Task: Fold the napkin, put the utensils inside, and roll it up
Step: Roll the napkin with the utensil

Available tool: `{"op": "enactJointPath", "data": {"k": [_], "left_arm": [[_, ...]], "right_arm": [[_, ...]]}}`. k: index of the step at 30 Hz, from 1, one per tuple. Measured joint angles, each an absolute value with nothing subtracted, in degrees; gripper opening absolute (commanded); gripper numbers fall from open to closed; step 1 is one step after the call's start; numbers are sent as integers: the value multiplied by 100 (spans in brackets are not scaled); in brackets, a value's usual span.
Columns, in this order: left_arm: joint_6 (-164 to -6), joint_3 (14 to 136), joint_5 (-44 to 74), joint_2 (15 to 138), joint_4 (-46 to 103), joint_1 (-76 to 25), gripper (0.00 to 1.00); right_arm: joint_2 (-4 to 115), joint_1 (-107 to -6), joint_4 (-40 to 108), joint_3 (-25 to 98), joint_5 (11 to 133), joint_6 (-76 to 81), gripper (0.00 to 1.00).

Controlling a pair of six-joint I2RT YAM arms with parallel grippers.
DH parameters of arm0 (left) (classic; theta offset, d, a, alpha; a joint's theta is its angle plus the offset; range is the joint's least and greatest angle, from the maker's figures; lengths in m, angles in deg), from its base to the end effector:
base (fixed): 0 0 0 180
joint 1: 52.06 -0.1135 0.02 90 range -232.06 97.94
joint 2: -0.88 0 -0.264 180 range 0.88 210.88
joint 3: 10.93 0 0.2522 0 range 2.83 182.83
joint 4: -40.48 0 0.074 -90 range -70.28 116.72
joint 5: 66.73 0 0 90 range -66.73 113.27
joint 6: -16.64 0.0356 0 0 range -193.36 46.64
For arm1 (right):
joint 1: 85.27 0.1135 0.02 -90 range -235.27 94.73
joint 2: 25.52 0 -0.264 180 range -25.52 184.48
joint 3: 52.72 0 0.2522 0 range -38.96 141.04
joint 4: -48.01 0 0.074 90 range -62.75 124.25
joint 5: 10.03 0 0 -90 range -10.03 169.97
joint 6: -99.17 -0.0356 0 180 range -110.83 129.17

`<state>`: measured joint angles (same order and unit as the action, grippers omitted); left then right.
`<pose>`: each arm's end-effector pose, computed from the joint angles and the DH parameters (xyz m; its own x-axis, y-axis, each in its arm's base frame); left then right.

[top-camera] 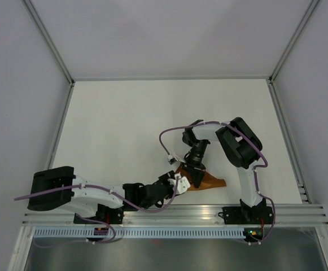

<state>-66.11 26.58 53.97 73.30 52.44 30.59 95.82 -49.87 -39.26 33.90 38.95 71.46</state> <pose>0.0492 -0.2391 0.1800 0.0505 0.4564 -0.8884 0.7926 0.5229 0.3137 0.2401 0.1993 0.1098 -0.1855 -0.9512 -0.2465 -0.6835 -0.0553 0.7279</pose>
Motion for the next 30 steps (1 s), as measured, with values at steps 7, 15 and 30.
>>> {"op": "enactJointPath", "data": {"k": [7,15,30], "left_arm": [[-6244,3226,4872,8464,5274,3391,60],[-5912,3364,4271,9015,5346,3393,63],[-5575,3711,3935,9835,5869,2950,47]], "right_arm": [[9580,-4987,-3924,3270,3898,6971,1],[9571,-4987,-3905,3253,3906,6881,1],[9571,-4987,-3894,3253,3913,6826,1]]}}
